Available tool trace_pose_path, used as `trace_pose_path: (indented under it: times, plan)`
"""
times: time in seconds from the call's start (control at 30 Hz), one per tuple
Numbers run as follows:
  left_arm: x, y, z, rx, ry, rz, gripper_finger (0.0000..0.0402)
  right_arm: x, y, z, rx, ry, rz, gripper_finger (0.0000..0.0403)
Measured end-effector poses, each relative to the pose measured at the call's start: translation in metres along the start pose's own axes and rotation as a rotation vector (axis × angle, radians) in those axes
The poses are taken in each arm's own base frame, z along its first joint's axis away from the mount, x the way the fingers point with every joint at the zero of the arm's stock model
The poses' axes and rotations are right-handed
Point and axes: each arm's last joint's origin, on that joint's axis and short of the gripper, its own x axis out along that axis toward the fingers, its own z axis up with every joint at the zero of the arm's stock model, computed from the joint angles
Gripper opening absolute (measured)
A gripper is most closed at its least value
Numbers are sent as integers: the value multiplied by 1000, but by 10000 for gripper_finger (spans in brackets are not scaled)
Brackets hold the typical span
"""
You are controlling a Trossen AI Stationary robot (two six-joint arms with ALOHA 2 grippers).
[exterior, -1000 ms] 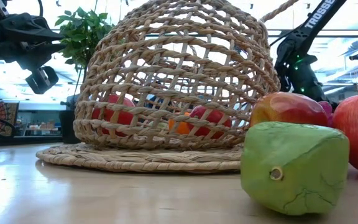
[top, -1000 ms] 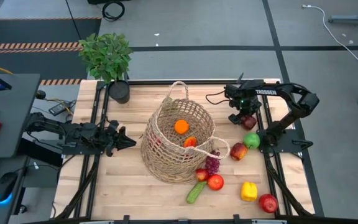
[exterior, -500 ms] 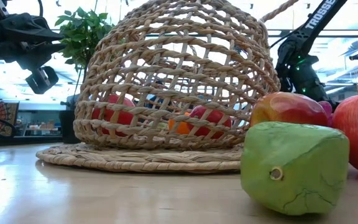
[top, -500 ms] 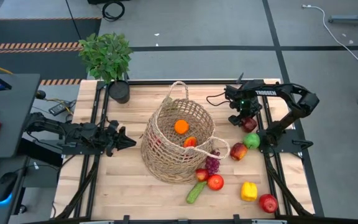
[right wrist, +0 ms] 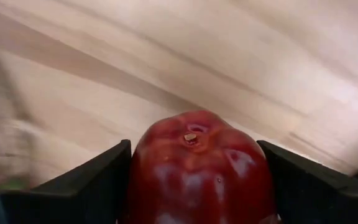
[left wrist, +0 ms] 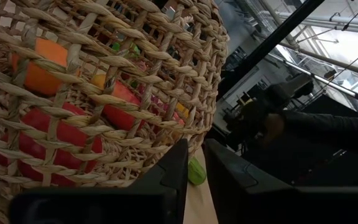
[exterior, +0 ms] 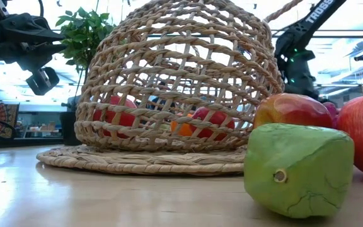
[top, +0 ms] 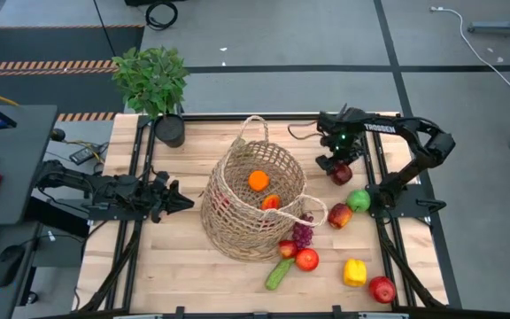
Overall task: Build produce basket
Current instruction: Put the red apple into the brown basket
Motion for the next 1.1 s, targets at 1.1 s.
trace_pose_path:
  times: [1.1]
  plan:
    - [0, 0, 0, 0, 0, 0, 61, -208, 134, 12, -730, -489, 1158, 338]
